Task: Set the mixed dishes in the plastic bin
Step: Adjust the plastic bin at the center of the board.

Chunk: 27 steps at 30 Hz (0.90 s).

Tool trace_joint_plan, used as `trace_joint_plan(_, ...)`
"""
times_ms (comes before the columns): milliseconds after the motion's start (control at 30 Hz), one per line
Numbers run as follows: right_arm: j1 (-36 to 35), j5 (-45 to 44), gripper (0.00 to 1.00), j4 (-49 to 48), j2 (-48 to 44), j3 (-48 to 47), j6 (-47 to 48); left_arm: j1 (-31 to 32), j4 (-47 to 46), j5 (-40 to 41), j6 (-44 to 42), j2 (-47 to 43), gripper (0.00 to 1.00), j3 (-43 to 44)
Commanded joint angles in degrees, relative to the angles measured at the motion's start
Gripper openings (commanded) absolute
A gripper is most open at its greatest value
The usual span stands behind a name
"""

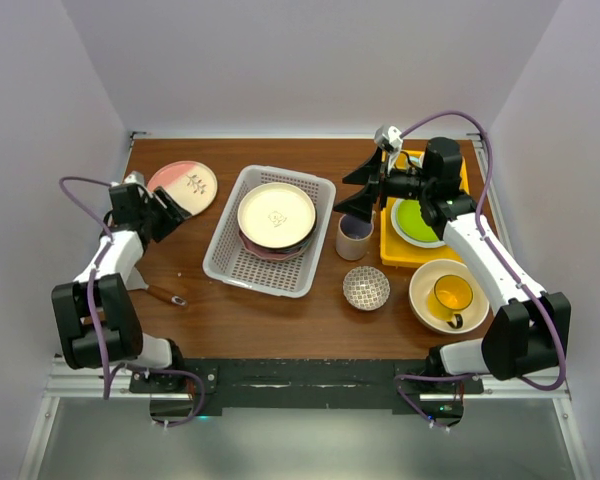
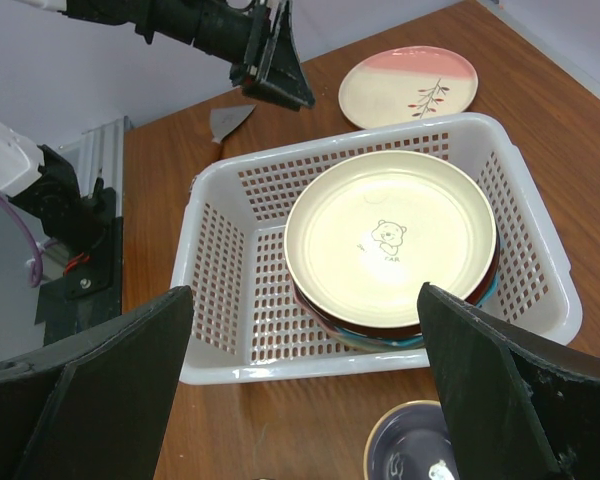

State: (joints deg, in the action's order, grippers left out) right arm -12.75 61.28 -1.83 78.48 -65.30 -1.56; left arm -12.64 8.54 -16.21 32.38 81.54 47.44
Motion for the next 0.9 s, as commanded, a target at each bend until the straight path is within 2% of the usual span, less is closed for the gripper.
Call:
trace_joint_plan(0, -0.25, 0.69, 0.98, -1.78, -0.26, -0.01, 0.07, -2.38, -3.35, 3.63, 1.55, 0.9, 0.68, 4.06)
trace_joint_plan(133, -0.87, 0.16, 0.98, -0.55, 0.27, -0.53, 1.21, -3.44, -3.17, 6.36, 0.84, 4.24, 0.78, 5.9)
trace_joint_plan(300, -2.36, -1.86, 0.98, 3.39, 1.59, -2.2, 4.9, -5.98, -5.19, 5.58, 0.66, 7.84, 0.91, 6.08)
trace_joint_plan(400, -5.6, -4.57, 0.98, 8.4, 2.73, -4.57, 9.11, -7.56, -5.11, 4.08, 1.02, 10.56, 0.94, 7.31)
trace_joint_plan(700, -16.93, -16.44, 0.98, 27.48, 11.67, -18.71, 27.99, -8.63, -0.1, 4.96, 2.42, 19.26, 0.94, 14.43)
trace_joint_plan(867, -22.48, -24.26, 0.98, 33.99, 18.46, -28.91, 32.23, -8.62, 2.8, 4.52, 3.13, 24.18, 0.86, 18.12)
